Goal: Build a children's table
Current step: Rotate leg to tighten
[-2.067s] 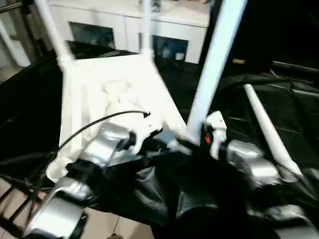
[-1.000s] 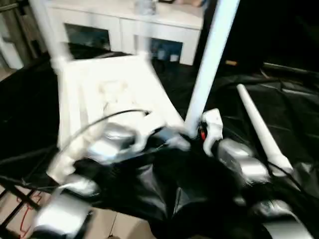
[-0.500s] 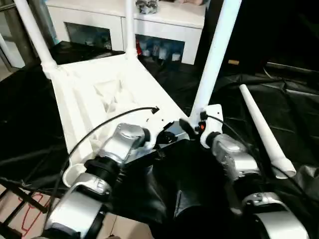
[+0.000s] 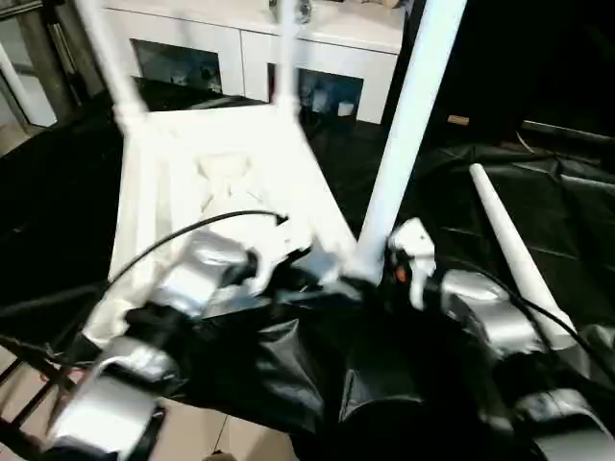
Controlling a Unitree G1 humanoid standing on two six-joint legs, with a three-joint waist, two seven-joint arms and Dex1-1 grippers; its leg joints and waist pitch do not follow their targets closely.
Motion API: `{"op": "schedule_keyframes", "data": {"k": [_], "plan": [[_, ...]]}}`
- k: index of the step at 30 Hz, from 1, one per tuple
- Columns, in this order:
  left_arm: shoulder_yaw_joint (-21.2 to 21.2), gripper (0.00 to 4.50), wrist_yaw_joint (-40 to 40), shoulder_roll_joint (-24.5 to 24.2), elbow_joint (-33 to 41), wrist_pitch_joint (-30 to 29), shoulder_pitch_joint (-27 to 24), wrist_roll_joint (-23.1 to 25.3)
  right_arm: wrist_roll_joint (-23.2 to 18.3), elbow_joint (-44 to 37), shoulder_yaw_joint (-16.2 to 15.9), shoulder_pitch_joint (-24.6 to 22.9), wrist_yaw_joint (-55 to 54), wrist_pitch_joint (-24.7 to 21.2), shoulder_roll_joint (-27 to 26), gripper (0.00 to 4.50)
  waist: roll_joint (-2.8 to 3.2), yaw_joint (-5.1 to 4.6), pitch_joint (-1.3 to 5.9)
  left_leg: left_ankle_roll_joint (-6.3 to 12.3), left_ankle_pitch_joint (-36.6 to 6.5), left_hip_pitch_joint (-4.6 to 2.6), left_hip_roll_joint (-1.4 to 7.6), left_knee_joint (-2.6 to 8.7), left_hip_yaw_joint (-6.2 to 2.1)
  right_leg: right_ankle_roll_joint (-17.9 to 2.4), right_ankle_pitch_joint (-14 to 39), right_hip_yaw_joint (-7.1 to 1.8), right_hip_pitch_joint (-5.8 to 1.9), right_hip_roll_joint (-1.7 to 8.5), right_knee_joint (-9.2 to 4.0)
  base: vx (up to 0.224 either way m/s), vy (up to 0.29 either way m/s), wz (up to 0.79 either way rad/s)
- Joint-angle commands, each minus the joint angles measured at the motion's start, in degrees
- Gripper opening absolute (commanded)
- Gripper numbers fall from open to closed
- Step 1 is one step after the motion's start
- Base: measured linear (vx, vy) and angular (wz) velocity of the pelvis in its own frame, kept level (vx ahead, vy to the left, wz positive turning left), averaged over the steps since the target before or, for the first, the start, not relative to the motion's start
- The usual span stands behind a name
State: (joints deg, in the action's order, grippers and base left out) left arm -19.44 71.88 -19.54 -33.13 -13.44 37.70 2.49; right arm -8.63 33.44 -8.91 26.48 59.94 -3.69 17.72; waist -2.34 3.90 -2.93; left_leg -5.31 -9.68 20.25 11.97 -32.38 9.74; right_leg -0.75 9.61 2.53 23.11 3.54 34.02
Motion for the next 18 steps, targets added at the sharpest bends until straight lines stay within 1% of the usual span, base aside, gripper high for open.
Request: {"op": "schedule_keyframes", "data": {"k": [1,3,5,6,9,10,11,12,13,14,16,18], "plan": [[-3.40,0.00,4.84,0.54,2.44,1.63,-0.57,-0.90,-0.54,-1.92,-2.17,-1.39,3.28,-1.61,0.44,3.85,0.55,0.05,3.44,2.40,-15.37,-0.33,1.20,3.53,0.17,-12.56,14.35,-1.96,-2.85,3.57,-4.06,0.000,0.000,0.00],[-3.35,0.00,5.09,0.19,2.56,1.59,-0.65,-0.92,-0.93,-2.79,-2.36,-1.82,4.23,-2.26,0.61,3.85,0.61,0.29,3.40,2.32,-15.49,-0.43,1.23,3.51,0.24,-12.57,14.55,-1.99,-2.69,3.54,-4.08,0.000,0.000,0.00],[-3.43,0.00,5.77,-0.44,2.82,1.59,-0.80,-0.91,-1.31,-3.62,-2.54,-2.20,5.10,-2.86,0.63,3.85,0.59,0.63,3.39,2.02,-15.48,-0.45,1.27,3.58,0.22,-12.40,14.75,-2.01,-2.70,3.58,-4.03,0.000,0.000,0.00],[-3.47,0.00,5.90,-0.56,2.89,1.65,-0.84,-0.89,-1.35,-3.70,-2.56,-2.23,5.20,-2.93,0.64,3.71,0.55,0.77,3.41,1.84,-15.57,-0.45,1.23,3.59,0.20,-12.23,14.96,-2.01,-2.71,3.57,-4.01,0.000,0.000,0.00],[-3.35,0.00,6.37,-0.89,3.20,1.41,-1.05,-0.85,-1.62,-4.03,-2.33,-2.46,5.90,-3.32,0.33,3.57,0.58,0.88,3.41,1.47,-15.52,-0.47,1.18,3.59,0.21,-11.87,15.67,-2.04,-2.65,3.66,-4.09,0.000,0.000,0.00],[-3.30,0.00,6.45,-1.01,3.24,1.54,-1.19,-0.80,-1.95,-4.40,-2.44,-2.66,6.26,-3.77,0.26,3.36,0.60,0.90,3.45,1.46,-15.34,-0.47,1.21,3.58,0.19,-11.93,15.21,-2.04,-2.68,3.64,-4.04,0.000,0.000,0.00],[-3.30,0.00,6.43,-1.03,3.19,1.63,-1.23,-0.78,-2.11,-4.55,-2.52,-2.73,6.36,-3.99,0.22,3.36,0.65,0.95,3.50,1.47,-14.75,-0.44,1.19,3.56,0.19,-12.12,14.16,-2.04,-2.72,3.60,-3.93,0.000,0.000,0.00],[-3.32,0.00,6.35,-1.02,3.13,1.70,-1.24,-0.76,-2.25,-4.65,-2.55,-2.80,6.44,-4.25,0.17,3.25,0.65,0.97,3.54,1.50,-14.45,-0.45,1.17,3.54,0.21,-12.25,13.50,-2.03,-2.75,3.56,-3.88,0.000,0.000,0.00],[-3.32,0.00,6.07,-0.94,2.99,1.75,-1.24,-0.71,-2.38,-4.86,-2.56,-2.96,6.39,-4.60,0.05,3.13,0.59,0.98,3.54,1.57,-14.07,-0.37,1.12,3.49,0.26,-12.45,12.69,-2.03,-2.80,3.50,-3.79,0.000,0.000,0.00],[-3.30,0.00,5.97,-0.89,2.94,1.75,-1.24,-0.71,-2.43,-4.90,-2.55,-3.03,6.31,-4.70,-0.02,3.13,0.53,1.01,3.59,1.62,-13.82,-0.39,1.13,3.46,0.28,-12.52,12.31,-2.02,-2.83,3.53,-3.75,0.000,0.000,0.00],[-3.02,0.00,5.32,-0.49,2.84,1.46,-1.30,-0.87,-2.43,-5.24,-2.06,-3.61,5.11,-5.14,-0.70,2.92,0.59,1.03,3.56,1.55,-13.93,-0.34,1.11,3.46,0.27,-12.54,12.57,-2.01,-2.85,3.60,-3.77,0.000,0.000,0.00],[-2.56,0.00,4.44,0.16,2.74,0.91,-1.32,-1.23,-2.05,-5.07,-1.36,-3.98,2.65,-5.13,-1.62,2.83,0.55,1.02,3.53,1.40,-14.20,-0.39,1.15,3.53,0.23,-12.33,13.24,-2.00,-2.79,3.63,-3.81,0.000,0.000,0.00]]}}
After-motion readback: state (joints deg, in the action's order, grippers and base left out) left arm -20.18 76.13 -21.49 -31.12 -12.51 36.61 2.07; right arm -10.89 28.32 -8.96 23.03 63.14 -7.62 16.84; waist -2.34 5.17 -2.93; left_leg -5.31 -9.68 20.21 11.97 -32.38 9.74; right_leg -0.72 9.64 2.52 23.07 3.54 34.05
